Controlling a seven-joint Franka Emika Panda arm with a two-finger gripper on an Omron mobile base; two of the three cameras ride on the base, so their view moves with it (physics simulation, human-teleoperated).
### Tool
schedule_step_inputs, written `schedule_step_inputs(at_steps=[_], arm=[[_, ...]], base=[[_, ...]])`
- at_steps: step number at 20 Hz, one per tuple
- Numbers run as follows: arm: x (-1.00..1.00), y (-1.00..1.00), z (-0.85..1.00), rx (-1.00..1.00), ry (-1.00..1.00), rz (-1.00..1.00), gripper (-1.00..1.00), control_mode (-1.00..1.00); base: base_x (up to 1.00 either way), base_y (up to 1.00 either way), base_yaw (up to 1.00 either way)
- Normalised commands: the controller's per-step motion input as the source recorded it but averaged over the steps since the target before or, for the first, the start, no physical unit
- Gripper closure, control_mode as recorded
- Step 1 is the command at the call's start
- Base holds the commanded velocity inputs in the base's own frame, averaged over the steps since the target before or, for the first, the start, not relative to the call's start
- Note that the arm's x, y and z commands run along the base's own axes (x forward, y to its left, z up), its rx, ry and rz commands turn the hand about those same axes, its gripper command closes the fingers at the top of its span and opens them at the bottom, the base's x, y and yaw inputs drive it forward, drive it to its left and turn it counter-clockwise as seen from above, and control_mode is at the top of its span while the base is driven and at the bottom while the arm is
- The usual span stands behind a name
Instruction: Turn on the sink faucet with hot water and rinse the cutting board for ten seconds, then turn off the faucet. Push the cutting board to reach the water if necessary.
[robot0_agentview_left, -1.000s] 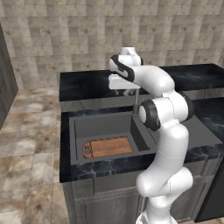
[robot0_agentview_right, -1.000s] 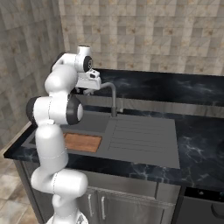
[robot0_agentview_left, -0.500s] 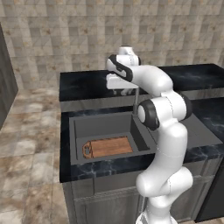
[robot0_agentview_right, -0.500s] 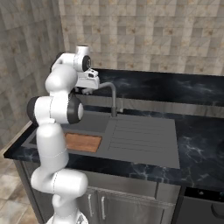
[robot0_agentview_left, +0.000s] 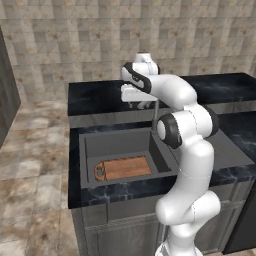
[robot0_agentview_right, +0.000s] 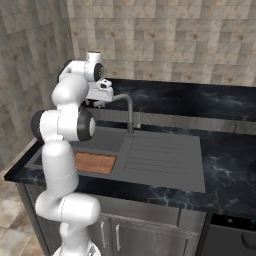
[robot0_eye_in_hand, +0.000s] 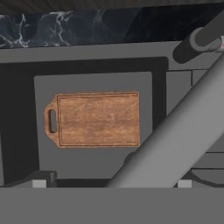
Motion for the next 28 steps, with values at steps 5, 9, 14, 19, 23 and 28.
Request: schedule_step_inputs(at_steps=[5,9,14,19,23,28], arm=[[0.0,0.0,0.0,0.0,0.0,0.0,-1.0,-1.0],[-0.01,0.0,0.0,0.0,0.0,0.0,-1.0,-1.0],[-0.07,0.0,0.0,0.0,-0.01,0.0,-1.0,-1.0],[-0.14,-0.06,0.04,0.0,-0.03,0.0,-1.0,-1.0],[-0.14,-0.14,0.01,0.0,0.0,0.0,-1.0,-1.0],[-0.11,-0.16,0.0,0.0,0.0,0.0,-1.0,-1.0]], base=[[0.0,0.0,0.0],[0.0,0.0,0.0],[0.0,0.0,0.0],[0.0,0.0,0.0],[0.0,0.0,0.0],[0.0,0.0,0.0]])
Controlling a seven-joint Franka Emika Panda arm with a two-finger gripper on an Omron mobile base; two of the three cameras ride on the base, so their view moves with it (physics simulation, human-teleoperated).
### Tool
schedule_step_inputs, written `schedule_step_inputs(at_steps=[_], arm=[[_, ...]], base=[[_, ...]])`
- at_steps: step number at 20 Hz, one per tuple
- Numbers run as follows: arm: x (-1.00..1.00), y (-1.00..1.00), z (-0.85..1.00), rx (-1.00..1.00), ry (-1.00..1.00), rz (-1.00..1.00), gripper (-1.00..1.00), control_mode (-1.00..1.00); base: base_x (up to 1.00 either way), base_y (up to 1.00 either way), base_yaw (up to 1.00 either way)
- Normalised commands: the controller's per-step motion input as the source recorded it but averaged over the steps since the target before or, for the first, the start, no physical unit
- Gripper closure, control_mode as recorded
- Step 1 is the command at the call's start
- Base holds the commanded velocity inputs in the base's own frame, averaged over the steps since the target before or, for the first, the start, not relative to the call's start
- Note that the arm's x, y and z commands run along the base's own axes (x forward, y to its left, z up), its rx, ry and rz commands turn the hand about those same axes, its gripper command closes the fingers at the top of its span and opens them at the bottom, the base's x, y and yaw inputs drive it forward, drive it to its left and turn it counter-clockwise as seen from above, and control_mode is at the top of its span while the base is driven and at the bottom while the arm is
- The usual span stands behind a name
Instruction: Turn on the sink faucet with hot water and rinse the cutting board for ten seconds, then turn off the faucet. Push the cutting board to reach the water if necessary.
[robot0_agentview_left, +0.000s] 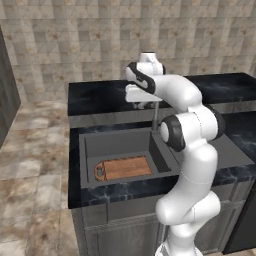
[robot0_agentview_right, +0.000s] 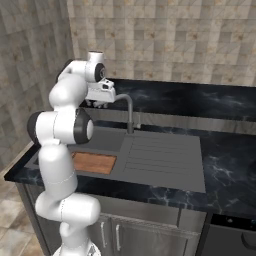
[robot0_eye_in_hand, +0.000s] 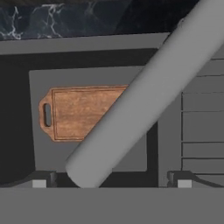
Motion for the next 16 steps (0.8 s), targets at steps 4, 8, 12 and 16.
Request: schedule_step_inputs(at_steps=[4,8,12,16], arm=[[-0.01,-0.04,0.09,0.0,0.0,0.0,-1.0,-1.0],[0.0,0.0,0.15,0.0,-0.06,0.0,-1.0,-1.0],[0.0,0.0,0.25,0.0,-0.09,0.0,-1.0,-1.0],[-0.03,0.0,0.28,0.0,-0.1,0.0,-1.0,-1.0]], base=[[0.0,0.0,0.0],[0.0,0.0,0.0],[0.0,0.0,0.0],[0.0,0.0,0.0]])
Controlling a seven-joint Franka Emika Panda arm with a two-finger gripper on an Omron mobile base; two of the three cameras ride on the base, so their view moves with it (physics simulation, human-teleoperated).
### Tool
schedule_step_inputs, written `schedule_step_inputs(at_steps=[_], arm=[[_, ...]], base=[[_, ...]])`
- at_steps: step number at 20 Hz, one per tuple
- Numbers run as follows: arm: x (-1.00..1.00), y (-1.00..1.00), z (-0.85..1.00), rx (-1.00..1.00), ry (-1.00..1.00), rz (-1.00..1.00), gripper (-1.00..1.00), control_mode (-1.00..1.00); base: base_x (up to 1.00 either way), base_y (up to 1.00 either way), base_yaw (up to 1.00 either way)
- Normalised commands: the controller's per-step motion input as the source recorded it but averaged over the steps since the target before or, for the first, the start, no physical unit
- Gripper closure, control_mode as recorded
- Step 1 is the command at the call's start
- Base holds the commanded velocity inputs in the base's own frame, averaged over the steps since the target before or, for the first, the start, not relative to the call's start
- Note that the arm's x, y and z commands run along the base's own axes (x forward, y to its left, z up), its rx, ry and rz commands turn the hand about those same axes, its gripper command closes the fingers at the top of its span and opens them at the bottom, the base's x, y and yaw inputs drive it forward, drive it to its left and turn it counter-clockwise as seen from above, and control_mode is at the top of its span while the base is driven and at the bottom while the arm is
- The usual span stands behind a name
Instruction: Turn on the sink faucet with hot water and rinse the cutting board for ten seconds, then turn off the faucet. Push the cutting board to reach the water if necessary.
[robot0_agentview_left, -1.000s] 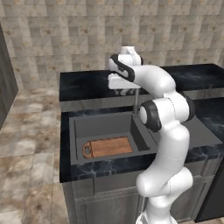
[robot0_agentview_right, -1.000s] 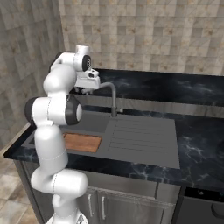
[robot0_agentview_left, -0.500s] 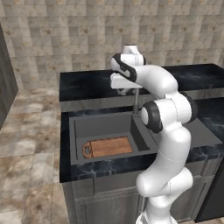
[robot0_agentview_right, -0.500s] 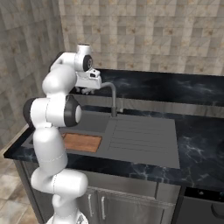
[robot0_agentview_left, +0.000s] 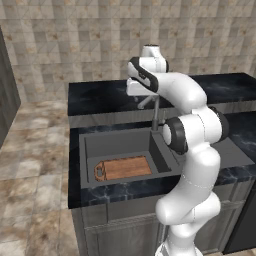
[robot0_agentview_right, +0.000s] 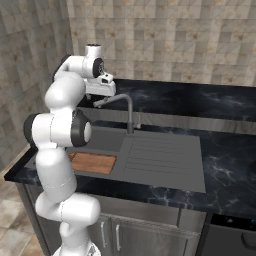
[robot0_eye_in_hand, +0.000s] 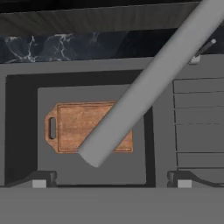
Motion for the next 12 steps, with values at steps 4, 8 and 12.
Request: schedule_step_inputs(at_steps=[4,8,12], arm=[[-0.25,-0.11,0.32,0.0,-0.2,0.0,-1.0,-1.0],[-0.36,-0.31,0.11,0.0,-0.29,0.01,-1.0,-1.0],[-0.34,-0.51,0.0,0.0,-0.31,0.05,-1.0,-1.0]], base=[[0.0,0.0,0.0],[0.0,0.0,0.0],[0.0,0.0,0.0]])
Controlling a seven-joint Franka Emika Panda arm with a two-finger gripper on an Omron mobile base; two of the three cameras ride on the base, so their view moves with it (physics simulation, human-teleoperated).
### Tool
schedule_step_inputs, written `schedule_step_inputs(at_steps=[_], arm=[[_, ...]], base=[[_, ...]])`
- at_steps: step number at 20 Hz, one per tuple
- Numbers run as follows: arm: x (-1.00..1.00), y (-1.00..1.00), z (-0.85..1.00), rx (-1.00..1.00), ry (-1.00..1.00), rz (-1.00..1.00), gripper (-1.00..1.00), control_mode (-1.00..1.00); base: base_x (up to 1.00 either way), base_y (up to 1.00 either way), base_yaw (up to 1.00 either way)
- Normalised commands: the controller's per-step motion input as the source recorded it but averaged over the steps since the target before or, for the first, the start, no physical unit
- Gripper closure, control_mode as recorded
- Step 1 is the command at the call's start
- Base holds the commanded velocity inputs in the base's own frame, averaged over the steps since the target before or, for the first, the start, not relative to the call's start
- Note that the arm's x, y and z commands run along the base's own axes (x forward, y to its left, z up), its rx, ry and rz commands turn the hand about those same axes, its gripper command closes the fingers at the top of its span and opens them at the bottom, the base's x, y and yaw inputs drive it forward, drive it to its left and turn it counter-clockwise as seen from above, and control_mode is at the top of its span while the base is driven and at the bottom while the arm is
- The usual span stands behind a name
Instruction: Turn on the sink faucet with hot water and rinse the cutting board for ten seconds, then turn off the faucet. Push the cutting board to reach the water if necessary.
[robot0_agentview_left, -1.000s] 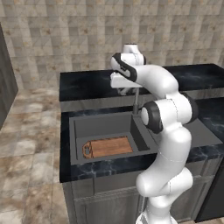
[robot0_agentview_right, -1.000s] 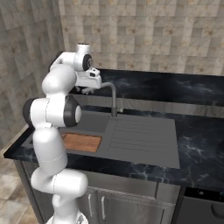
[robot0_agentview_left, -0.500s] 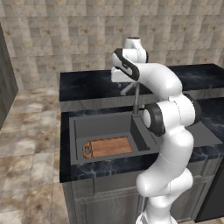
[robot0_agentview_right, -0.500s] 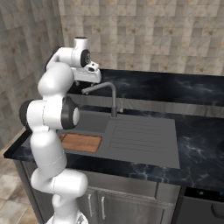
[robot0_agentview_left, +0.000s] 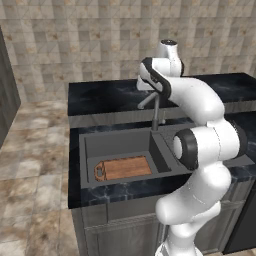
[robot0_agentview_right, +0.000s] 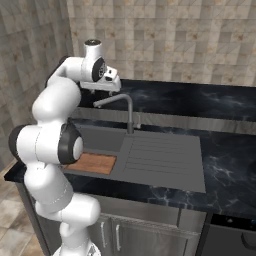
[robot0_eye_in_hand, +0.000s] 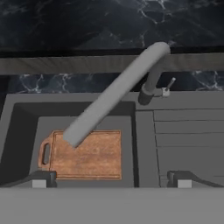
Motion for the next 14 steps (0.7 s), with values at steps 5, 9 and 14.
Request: schedule_step_inputs(at_steps=[5,9,14], arm=[[-0.04,-0.54,0.0,0.02,-0.28,0.09,-1.0,-1.0],[0.0,-0.43,-0.05,0.03,-0.24,0.14,-1.0,-1.0],[0.04,-0.32,-0.11,0.05,-0.16,0.12,-1.0,-1.0]], base=[[0.0,0.0,0.0],[0.0,0.0,0.0],[0.0,0.0,0.0]])
